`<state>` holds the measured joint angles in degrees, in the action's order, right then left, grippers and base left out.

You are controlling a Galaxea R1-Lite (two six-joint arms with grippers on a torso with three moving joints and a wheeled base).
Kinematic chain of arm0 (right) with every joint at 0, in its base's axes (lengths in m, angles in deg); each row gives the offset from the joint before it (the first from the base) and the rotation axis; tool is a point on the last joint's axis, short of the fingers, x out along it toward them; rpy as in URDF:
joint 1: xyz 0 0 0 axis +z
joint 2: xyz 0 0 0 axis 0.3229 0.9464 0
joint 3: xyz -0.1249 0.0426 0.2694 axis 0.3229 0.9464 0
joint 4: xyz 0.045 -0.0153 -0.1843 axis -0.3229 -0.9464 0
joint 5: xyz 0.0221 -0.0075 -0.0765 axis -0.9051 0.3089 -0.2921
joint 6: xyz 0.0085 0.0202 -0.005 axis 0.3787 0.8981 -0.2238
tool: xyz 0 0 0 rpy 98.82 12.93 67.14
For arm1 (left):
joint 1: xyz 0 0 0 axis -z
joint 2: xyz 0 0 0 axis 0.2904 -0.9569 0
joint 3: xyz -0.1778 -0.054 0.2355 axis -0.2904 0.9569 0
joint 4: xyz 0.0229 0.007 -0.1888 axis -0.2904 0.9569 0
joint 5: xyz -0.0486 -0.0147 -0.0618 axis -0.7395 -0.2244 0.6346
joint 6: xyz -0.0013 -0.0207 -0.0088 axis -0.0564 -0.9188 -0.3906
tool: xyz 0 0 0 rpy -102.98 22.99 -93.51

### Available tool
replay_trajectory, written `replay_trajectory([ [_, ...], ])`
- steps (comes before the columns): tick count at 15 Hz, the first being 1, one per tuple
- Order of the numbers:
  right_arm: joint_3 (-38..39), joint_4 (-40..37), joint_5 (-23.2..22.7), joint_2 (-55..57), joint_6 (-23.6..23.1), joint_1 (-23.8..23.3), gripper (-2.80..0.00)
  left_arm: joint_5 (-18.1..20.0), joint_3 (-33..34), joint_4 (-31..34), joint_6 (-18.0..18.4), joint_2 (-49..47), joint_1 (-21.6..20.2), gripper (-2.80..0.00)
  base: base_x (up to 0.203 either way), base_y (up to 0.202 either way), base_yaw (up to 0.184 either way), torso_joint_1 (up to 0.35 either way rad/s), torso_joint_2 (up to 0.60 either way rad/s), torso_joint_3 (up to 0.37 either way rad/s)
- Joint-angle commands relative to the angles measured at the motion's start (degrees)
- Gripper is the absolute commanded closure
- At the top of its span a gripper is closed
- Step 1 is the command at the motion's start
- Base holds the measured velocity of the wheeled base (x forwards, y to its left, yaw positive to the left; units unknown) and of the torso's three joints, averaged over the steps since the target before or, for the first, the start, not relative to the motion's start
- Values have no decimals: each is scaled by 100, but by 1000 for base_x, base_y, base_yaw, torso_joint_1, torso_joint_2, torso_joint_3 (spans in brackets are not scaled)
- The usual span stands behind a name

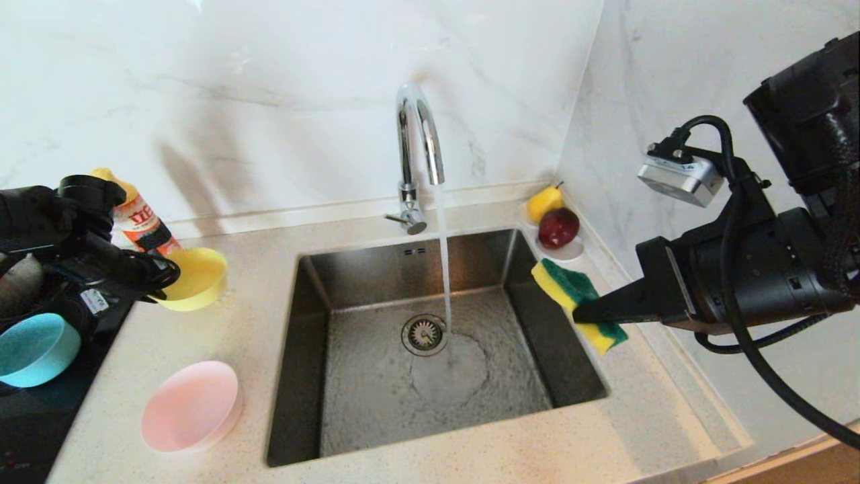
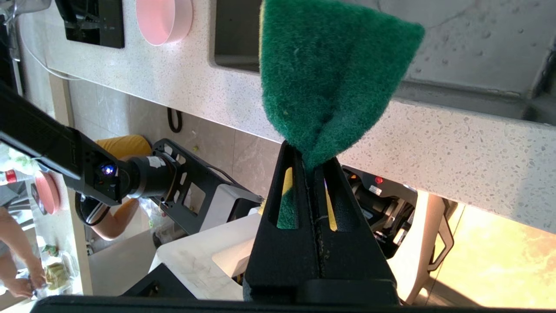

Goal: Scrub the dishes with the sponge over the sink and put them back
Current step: Wash the bowl

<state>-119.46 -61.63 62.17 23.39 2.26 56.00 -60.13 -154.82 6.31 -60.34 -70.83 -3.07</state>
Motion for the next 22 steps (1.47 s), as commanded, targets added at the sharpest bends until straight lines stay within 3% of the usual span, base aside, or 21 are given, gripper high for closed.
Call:
replay_trajectory([
  [1, -1, -19, -11, 16, 6, 11, 0, 14, -19, -1, -87, 444, -12, 0, 0, 0, 0, 0, 0, 0],
  [5, -1, -12, -38, 17, 4, 20, 0, 40, -99, 2, -181, 1206, 223, 0, 0, 0, 0, 0, 0, 0],
  [11, -28, -3, 6, -45, -23, 55, 0, -163, -325, 508, -147, 1419, 2100, 0, 0, 0, 0, 0, 0, 0],
  [15, -1, -3, 6, -98, -31, 20, 0, -1013, -253, 732, -280, 1054, 3453, 0, 0, 0, 0, 0, 0, 0],
  [18, 11, 15, 6, -71, -40, 20, 0, -1257, -261, 739, -389, 660, 4090, 0, 0, 0, 0, 0, 0, 0],
  [22, 20, 6, 3, -140, -40, 20, 0, -1275, -493, 689, -709, 96, 4505, 0, 0, 0, 0, 0, 0, 0],
])
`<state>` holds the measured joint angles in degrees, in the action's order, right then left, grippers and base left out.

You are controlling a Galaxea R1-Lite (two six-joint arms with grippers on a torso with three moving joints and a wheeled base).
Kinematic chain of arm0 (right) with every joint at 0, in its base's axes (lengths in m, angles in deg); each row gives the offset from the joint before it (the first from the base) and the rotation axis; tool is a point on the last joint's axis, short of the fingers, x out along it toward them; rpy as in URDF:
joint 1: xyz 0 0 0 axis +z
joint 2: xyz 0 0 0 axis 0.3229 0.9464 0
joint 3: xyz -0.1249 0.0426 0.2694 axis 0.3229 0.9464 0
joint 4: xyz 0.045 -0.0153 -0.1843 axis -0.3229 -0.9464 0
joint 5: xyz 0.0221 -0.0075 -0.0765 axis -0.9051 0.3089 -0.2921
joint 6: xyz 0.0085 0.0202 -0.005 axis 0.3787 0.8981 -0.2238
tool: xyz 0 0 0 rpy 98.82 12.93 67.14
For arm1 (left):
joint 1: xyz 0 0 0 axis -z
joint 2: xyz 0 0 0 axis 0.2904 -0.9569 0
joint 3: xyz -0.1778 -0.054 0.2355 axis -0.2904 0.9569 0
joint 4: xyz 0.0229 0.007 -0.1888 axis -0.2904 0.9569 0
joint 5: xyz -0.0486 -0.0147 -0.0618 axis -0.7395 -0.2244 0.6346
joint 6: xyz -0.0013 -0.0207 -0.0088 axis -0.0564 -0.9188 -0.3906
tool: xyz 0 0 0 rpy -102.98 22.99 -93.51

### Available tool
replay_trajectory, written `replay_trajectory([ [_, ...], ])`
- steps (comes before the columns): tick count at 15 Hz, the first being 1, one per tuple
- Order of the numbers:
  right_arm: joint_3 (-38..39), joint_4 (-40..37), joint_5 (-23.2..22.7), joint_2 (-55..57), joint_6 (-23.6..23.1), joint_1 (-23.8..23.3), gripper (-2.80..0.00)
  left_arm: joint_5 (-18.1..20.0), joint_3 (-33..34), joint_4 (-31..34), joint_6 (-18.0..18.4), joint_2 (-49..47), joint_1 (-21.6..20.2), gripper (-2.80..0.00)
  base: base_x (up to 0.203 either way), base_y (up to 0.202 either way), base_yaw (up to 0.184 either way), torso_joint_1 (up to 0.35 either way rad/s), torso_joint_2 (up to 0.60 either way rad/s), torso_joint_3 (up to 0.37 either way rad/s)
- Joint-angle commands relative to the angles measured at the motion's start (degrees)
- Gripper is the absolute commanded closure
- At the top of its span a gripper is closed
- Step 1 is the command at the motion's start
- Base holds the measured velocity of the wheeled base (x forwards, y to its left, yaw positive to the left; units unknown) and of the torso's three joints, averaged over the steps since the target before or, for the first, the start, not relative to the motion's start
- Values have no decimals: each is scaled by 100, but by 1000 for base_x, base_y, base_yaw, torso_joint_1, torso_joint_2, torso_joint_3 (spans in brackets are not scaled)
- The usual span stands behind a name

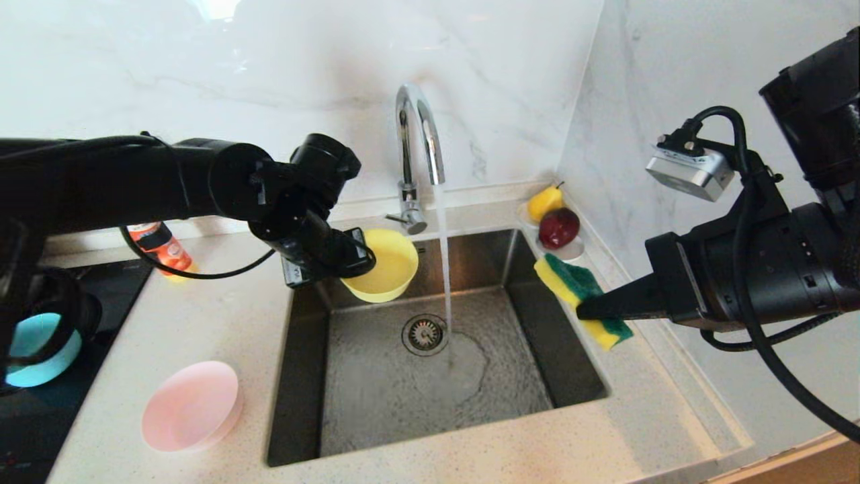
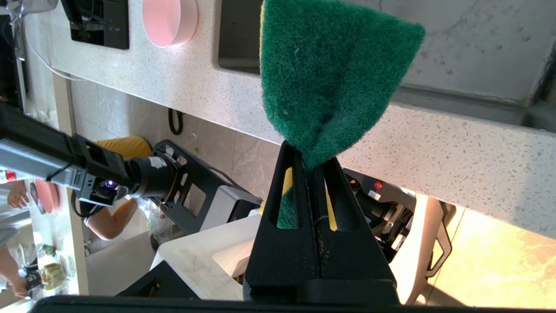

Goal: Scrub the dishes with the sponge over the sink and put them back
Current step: Wash the bowl

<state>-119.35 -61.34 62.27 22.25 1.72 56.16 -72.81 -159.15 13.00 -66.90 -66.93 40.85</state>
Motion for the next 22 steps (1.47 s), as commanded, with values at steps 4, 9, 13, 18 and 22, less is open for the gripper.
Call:
replay_trajectory([
  [4, 173, -6, -5, -109, 6, -31, 0, -7, -212, 6, -347, -806, 371, 0, 0, 0, 0, 0, 0, 0],
  [9, 191, -15, -14, -177, 4, -31, 0, -11, -486, -158, -507, -1200, 517, 0, 0, 0, 0, 0, 0, 0],
  [13, 251, -17, -22, -264, -3, -31, 0, -7, -486, -499, -525, -1621, 512, 0, 0, 0, 0, 0, 0, 0],
  [18, 297, -24, -36, -322, -3, -31, 0, -10, -486, -1092, -613, -1879, 521, 0, 0, 0, 0, 0, 0, 0],
  [22, 349, -15, -40, -379, -3, -31, 0, -2, -477, -953, -651, -1825, 556, 0, 0, 0, 0, 0, 0, 0],
])
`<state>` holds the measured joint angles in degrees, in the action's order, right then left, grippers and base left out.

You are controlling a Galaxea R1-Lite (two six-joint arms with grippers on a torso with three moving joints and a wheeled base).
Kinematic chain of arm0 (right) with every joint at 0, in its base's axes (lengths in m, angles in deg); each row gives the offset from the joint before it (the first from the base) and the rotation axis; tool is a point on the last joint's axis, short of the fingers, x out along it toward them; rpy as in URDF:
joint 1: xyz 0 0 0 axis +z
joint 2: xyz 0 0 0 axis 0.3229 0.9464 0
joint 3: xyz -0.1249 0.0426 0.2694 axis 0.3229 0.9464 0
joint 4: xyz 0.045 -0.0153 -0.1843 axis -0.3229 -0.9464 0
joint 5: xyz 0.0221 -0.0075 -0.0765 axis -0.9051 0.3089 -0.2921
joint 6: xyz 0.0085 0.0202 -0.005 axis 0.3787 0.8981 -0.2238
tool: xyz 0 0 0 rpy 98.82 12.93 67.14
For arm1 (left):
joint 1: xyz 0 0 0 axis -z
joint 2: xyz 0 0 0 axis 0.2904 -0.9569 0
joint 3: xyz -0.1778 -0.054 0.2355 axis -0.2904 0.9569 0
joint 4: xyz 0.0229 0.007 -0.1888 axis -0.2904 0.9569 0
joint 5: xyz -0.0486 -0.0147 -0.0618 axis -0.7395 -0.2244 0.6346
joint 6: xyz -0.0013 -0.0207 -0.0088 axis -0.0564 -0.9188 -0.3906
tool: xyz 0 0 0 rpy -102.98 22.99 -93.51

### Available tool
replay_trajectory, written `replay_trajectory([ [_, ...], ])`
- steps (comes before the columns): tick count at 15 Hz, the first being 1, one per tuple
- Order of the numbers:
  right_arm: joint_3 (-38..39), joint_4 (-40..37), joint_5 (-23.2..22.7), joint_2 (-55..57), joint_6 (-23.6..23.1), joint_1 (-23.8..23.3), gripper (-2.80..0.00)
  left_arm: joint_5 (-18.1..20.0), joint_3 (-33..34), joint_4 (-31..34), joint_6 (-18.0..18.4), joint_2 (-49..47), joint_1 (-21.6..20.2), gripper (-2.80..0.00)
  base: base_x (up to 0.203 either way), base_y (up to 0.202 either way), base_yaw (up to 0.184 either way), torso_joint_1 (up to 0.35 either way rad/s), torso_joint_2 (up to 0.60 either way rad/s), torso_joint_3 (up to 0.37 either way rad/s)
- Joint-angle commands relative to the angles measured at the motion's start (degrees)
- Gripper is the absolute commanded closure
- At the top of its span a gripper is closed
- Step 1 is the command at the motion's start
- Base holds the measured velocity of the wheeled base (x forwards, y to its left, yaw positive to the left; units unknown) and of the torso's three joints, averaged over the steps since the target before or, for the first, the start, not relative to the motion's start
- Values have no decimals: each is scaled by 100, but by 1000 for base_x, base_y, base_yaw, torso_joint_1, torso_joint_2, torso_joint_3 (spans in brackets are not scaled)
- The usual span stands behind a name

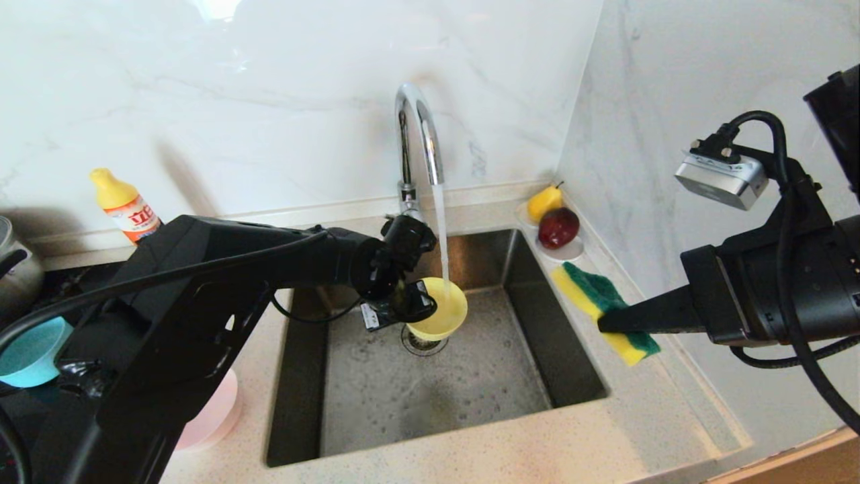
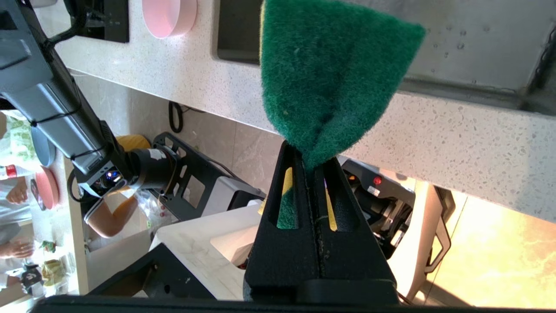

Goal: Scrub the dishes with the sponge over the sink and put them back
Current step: Wash the bowl

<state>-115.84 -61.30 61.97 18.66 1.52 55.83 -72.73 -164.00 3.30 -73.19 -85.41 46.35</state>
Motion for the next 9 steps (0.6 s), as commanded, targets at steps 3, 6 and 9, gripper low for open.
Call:
replay_trajectory([
  [3, -2, -18, -10, -11, 25, 2, 0, -4, 54, 78, -31, 157, 16, 0, 0, 0, 0, 0, 0, 0],
  [6, 6, -18, -10, 5, 17, 2, 0, -4, 123, 453, -37, 335, 18, 0, 0, 0, 0, 0, 0, 0],
  [9, 6, -10, -9, 105, -111, -71, 0, -374, 631, 548, -188, 939, 1, 0, 0, 0, 0, 0, 0, 0],
])
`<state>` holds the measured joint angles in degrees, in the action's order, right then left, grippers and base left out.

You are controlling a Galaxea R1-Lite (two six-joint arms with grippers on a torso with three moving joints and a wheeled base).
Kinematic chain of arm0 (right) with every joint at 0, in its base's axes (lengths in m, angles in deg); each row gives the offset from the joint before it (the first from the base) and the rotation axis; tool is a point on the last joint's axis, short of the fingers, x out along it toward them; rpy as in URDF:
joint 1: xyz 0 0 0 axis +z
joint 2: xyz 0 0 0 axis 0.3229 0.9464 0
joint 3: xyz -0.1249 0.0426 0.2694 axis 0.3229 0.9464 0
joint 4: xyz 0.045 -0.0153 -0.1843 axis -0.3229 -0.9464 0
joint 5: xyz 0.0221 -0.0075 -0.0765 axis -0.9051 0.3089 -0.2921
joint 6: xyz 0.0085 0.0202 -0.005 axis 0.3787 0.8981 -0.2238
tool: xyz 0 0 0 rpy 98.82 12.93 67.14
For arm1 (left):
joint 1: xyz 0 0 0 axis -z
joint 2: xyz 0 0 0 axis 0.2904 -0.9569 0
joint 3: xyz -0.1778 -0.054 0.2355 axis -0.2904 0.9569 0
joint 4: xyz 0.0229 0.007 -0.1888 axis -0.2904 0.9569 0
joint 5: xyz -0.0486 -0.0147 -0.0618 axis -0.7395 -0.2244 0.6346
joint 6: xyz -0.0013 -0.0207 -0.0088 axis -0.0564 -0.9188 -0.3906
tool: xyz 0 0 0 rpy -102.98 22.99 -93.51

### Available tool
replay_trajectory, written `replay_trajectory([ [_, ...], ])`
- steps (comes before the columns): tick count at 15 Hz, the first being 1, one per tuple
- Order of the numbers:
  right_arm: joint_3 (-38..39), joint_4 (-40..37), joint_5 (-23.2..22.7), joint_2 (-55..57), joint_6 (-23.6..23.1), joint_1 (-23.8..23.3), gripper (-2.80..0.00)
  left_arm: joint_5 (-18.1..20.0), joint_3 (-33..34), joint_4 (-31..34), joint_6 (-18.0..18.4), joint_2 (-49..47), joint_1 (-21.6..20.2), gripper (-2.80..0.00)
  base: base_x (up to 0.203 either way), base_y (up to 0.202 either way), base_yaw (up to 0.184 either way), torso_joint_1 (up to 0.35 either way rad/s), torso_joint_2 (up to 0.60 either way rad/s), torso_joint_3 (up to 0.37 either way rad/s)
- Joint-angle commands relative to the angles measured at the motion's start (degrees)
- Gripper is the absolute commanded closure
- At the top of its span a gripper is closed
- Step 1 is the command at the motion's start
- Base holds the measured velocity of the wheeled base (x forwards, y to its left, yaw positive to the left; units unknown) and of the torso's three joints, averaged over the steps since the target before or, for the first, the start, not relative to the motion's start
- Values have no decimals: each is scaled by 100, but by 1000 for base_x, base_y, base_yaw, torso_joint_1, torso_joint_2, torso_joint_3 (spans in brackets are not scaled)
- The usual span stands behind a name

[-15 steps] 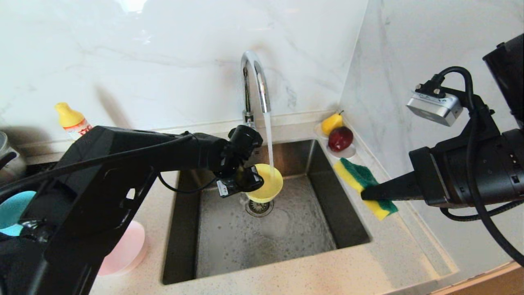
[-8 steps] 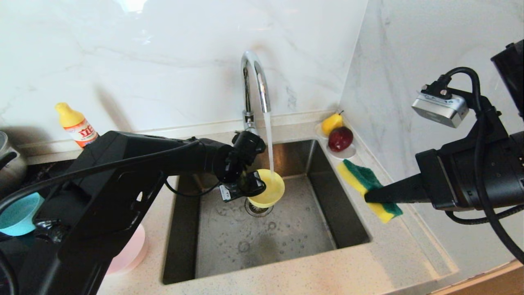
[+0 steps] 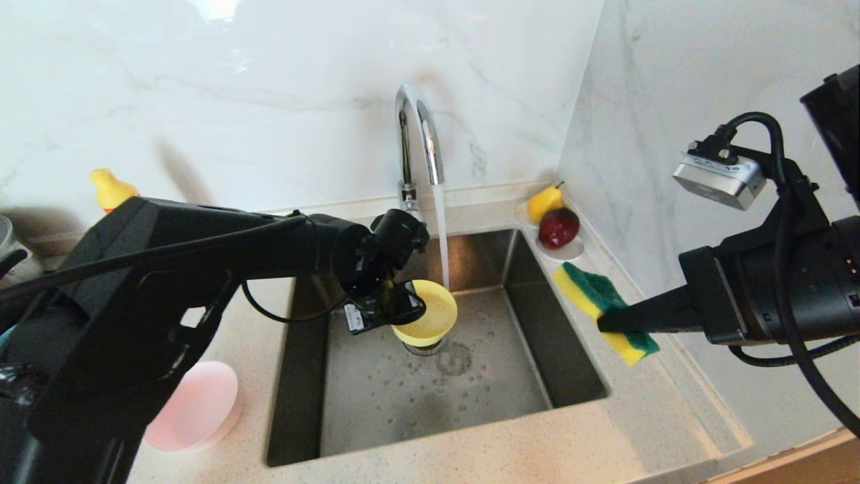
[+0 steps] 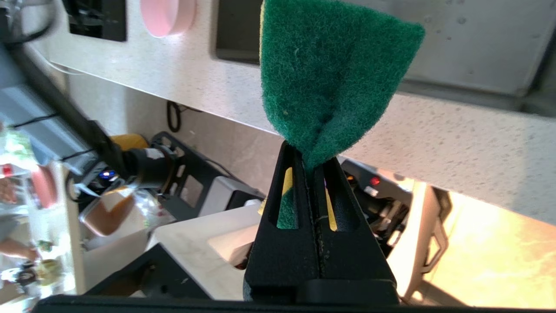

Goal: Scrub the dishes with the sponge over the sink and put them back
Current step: Wash the bowl

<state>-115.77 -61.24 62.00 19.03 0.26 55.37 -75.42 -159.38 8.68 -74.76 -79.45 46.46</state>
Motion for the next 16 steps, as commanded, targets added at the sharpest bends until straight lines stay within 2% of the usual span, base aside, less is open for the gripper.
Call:
replay_trajectory([
  [1, -44, -16, -18, 102, -24, -42, 0, -484, 295, 8, -10, 601, -28, 0, 0, 0, 0, 0, 0, 0],
  [3, -54, -16, -15, 127, -13, -69, 0, -978, 484, 1, 218, 1110, -115, 0, 0, 0, 0, 0, 0, 0],
  [5, 27, -24, -14, 162, 38, -76, 0, -1375, 668, -205, 636, 1605, -251, 0, 0, 0, 0, 0, 0, 0],
  [6, 79, -24, -29, 156, 46, -76, 0, -1594, 843, -467, 893, 1816, -334, 0, 0, 0, 0, 0, 0, 0],
  [8, 146, -24, -21, 171, 46, -76, 0, -1779, 1355, -1287, 1442, 2229, -459, 0, 0, 0, 0, 0, 0, 0],
  [10, 98, -24, -18, 162, 54, -76, 0, -1802, 1966, -2510, 2122, 2603, -586, 0, 0, 0, 0, 0, 0, 0],
  [14, 104, -56, -30, 212, 63, -76, 0, -1780, 3177, -5528, 3650, 2914, -893, 0, 0, 0, 0, 0, 0, 0],
  [16, 143, -59, -26, 154, 54, -76, 0, -1740, 3489, -6718, 4112, 2955, -990, 0, 0, 0, 0, 0, 0, 0],
])
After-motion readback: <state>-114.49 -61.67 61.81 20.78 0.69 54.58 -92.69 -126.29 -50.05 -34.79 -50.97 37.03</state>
